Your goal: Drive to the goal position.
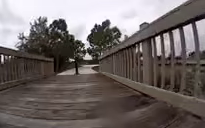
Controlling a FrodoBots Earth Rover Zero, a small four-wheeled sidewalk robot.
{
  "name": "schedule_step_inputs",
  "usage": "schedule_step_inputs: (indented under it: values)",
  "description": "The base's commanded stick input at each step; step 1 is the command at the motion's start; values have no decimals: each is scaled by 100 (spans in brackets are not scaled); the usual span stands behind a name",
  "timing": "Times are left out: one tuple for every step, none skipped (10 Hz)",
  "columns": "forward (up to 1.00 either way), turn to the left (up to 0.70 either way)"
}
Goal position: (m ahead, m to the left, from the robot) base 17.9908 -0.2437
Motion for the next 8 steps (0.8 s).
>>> schedule_step_inputs:
  values:
    - [85, 0]
    - [85, 0]
    - [85, 0]
    - [85, 0]
    - [85, 0]
    - [85, 0]
    - [85, 0]
    - [85, 0]
